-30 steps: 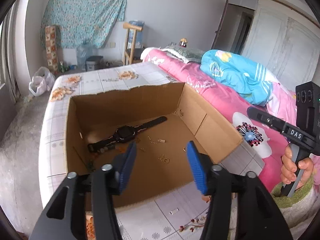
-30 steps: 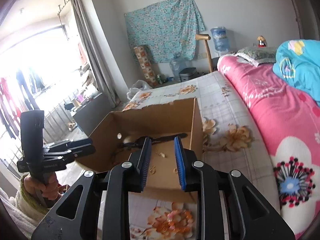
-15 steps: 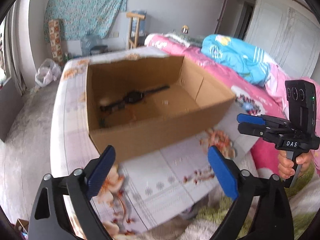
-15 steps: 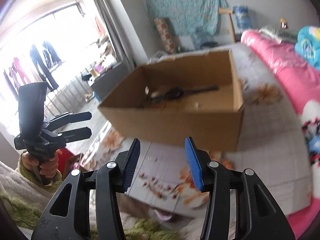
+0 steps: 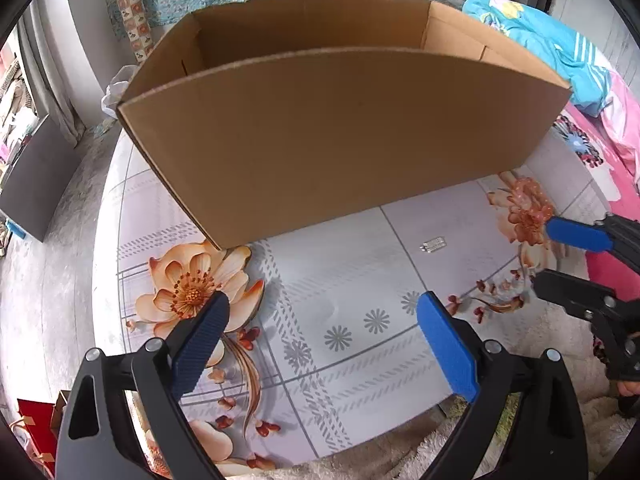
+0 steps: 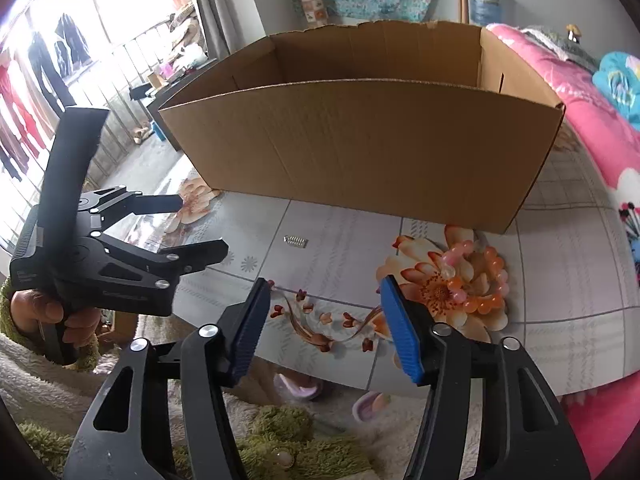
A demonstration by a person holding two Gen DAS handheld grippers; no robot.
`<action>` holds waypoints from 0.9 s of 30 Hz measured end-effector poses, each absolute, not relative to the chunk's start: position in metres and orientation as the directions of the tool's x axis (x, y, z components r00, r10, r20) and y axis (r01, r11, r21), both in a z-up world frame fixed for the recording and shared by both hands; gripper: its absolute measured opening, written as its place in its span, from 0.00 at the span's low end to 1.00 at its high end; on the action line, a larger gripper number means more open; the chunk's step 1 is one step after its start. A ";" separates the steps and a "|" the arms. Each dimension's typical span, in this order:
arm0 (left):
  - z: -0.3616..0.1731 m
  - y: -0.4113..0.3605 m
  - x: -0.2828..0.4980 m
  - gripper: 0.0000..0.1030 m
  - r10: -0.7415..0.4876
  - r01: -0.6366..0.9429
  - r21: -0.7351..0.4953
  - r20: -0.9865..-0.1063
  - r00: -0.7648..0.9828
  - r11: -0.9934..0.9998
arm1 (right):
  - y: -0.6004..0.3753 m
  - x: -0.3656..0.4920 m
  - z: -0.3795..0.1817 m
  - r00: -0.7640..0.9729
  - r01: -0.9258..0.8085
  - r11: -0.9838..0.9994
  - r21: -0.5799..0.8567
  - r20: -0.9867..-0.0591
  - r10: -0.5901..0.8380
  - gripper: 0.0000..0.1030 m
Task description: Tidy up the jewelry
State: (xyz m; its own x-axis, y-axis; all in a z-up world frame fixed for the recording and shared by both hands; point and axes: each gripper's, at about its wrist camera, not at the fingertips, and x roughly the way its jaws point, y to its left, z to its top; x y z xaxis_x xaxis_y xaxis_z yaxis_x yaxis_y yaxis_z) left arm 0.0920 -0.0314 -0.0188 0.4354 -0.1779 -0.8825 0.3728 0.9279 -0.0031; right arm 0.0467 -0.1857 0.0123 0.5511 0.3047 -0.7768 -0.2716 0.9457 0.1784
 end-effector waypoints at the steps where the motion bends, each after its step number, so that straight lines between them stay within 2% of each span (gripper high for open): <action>1: -0.021 -0.032 0.093 0.90 -0.169 0.367 0.002 -0.885 0.434 0.930 | -0.185 0.047 0.013 0.558 -0.268 0.949 0.167 -0.776 0.294 0.61; 12: -0.037 -0.031 0.109 0.90 -0.134 0.312 0.000 -0.903 0.409 0.950 | -0.190 0.046 0.029 0.641 -0.211 0.977 0.039 -0.749 0.169 0.89; 19: -0.041 -0.031 0.114 0.93 -0.114 0.297 0.014 -0.904 0.411 0.955 | -0.194 0.038 0.045 0.724 -0.121 0.987 -0.103 -0.689 0.017 0.92; 22: -0.041 -0.034 0.116 0.94 -0.103 0.275 0.014 -0.908 0.406 0.961 | -0.199 0.034 0.045 0.729 -0.122 0.987 -0.106 -0.684 0.017 0.92; 27: -0.040 -0.034 0.114 0.95 -0.083 0.239 0.019 -0.908 0.410 0.971 | -0.206 0.038 0.031 0.682 -0.089 0.994 -0.069 -0.731 0.011 0.92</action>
State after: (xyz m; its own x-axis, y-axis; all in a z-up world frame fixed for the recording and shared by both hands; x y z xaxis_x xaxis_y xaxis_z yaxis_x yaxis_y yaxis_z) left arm 0.1144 -0.0342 -0.0404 0.4099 -0.0830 -0.9083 0.2393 0.9708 0.0193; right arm 0.0376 -0.2058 0.0314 0.6824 0.0107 -0.7309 -0.0891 0.9937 -0.0686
